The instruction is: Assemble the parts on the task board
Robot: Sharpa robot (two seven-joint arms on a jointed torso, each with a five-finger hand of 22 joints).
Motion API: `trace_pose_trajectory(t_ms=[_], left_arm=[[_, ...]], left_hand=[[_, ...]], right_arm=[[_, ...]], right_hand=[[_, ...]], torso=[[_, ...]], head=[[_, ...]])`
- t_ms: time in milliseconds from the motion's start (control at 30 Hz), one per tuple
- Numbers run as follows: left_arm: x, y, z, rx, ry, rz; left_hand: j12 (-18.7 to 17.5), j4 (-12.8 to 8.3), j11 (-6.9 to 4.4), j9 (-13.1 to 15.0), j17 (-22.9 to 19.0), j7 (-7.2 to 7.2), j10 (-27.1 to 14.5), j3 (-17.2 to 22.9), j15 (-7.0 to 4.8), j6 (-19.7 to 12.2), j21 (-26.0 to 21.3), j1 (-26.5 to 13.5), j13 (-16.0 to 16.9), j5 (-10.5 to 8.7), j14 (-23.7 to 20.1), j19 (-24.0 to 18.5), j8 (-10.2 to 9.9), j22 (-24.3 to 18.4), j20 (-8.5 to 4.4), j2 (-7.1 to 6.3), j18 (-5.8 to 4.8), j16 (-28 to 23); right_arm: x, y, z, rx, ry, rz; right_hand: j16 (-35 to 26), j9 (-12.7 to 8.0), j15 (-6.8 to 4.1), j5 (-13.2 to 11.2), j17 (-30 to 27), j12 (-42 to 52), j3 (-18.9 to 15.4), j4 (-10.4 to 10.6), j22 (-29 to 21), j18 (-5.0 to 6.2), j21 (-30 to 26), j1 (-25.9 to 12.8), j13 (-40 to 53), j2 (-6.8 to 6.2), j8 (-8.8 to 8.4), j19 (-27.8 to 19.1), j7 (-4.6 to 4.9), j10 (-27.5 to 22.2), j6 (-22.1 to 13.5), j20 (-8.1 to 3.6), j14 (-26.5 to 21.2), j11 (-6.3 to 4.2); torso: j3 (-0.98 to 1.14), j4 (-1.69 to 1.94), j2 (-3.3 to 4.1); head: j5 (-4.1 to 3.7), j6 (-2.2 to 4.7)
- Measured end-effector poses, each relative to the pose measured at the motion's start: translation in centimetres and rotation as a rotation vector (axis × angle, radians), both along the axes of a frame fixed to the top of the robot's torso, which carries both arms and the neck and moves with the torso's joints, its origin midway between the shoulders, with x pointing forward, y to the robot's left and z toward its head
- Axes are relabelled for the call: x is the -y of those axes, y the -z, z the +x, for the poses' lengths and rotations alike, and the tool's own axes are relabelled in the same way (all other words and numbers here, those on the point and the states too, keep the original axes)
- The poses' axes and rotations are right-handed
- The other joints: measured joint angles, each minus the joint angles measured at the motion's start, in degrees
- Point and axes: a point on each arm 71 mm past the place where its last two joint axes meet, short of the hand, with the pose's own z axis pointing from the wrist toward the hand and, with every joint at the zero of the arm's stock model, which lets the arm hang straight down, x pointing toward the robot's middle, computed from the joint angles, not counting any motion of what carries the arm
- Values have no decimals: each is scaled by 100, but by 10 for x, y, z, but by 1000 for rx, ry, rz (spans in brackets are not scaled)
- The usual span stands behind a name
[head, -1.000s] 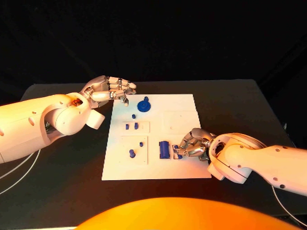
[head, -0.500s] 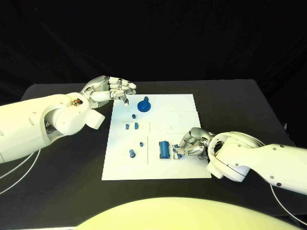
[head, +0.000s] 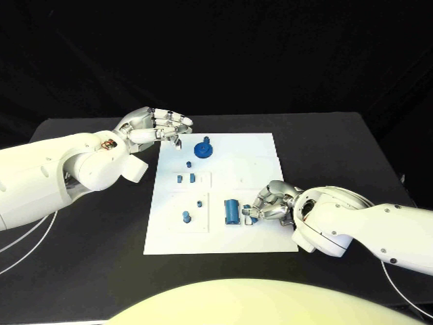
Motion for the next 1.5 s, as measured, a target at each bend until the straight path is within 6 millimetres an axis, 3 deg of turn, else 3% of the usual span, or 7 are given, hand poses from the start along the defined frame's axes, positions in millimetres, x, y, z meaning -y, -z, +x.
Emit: trace_pose_trajectory(t_ms=[1033, 1200, 1500], left_arm=[[0, 0, 0, -2, 0, 2], [-1, 0, 1, -2, 0, 2], [-1, 1, 1, -3, 0, 3]], left_hand=[[-29, 24, 0, -3, 1, 0, 0, 24, 0, 0, 0, 0, 1, 0, 0, 0, 0, 0, 0, 0, 0, 0], [-29, 24, 0, -2, 1, 0, 0, 24, 0, 0, 0, -17, 1, 0, 0, 0, 0, 0, 0, 17, 0, 0], [-29, 24, 0, -2, 1, 0, 0, 24, 0, 0, 0, -22, 1, 0, 0, 0, 0, 0, 0, 22, 0, 0]], right_arm=[[5, -2, -14, -25, -21, 7], [5, -1, -15, -30, -29, 7], [7, 0, -18, -40, -42, 8]], right_hand=[[0, 5, 0, 177, -1, 0, -157, -14, -2, 0, 1, -150, 0, 89, -1, 0, 2, 0, -3, 0, 0, 0], [0, 12, 0, 106, -1, 0, -187, -94, -2, 0, 1, 134, 0, 78, -1, 0, 2, 21, -2, 0, 0, -21], [0, 12, 0, 44, -1, 0, -219, -61, -2, 0, 1, 147, 0, 66, -1, 0, 2, 21, -2, 0, 0, -21]], torso=[[3, -5, -1], [3, -4, -1], [0, -4, -1]], head=[[5, -1], [4, -1], [-4, -1]])
